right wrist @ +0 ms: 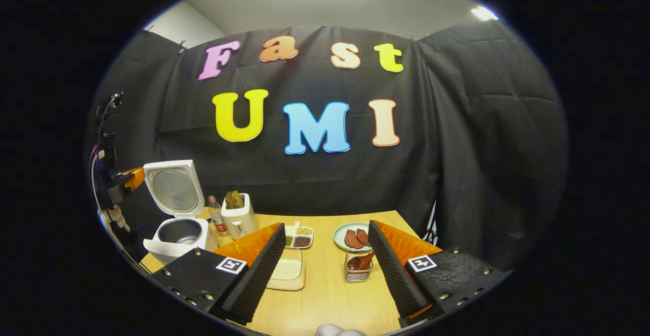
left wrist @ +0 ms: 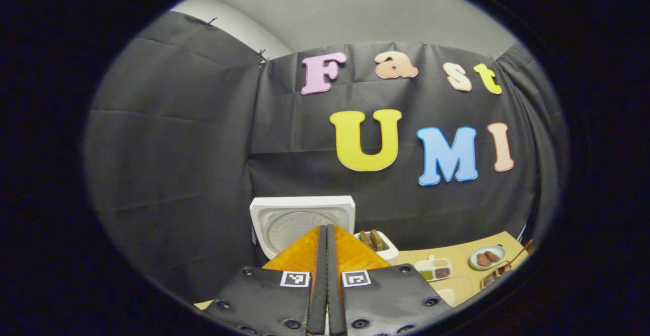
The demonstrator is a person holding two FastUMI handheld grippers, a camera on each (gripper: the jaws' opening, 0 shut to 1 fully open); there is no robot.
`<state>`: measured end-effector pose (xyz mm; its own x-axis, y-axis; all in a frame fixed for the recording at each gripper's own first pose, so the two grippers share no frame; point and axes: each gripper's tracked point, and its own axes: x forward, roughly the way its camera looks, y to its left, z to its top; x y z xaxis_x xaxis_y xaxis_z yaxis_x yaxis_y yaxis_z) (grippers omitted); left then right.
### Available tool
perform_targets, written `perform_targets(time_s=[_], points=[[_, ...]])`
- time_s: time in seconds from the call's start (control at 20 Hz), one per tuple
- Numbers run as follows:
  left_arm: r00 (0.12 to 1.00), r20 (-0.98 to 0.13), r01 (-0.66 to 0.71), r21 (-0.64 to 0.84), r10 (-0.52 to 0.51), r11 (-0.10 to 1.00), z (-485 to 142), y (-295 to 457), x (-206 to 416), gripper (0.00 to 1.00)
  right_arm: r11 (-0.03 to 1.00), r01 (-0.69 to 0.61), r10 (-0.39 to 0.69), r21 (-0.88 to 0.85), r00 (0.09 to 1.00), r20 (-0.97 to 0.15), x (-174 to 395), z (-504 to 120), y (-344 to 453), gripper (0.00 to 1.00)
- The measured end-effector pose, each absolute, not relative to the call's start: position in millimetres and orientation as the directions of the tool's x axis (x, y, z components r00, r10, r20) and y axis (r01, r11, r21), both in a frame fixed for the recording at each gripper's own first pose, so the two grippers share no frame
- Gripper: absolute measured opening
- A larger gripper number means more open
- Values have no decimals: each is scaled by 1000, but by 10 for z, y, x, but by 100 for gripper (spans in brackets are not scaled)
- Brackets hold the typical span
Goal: Close the left gripper, press the button to open the rice cooker; take a wooden spoon from the chopstick holder with the right hand, scoop a spoonful of rice and pour it into the rice cooker, then put the wooden spoon back into the chopstick holder.
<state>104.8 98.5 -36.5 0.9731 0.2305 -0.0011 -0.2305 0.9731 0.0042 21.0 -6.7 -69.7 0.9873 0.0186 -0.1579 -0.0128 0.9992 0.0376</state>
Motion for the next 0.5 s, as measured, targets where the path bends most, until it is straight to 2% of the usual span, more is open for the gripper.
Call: perform_targets(time_s=[0.3, 0.35, 0.5], points=[[987, 21, -161, 8, 161, 987, -245, 698, 732, 11, 999, 0, 6, 34, 987, -161, 205, -717, -102, 99], [990, 24, -140, 4, 140, 990, -247, 622, 639, 18, 999, 0, 6, 36, 987, -161, 193, -720, -106, 99], [993, 43, -112, 24, 111, 993, -205, 535, 442, 57, 999, 13, -6, 37, 987, -161, 196, -736, -135, 99]])
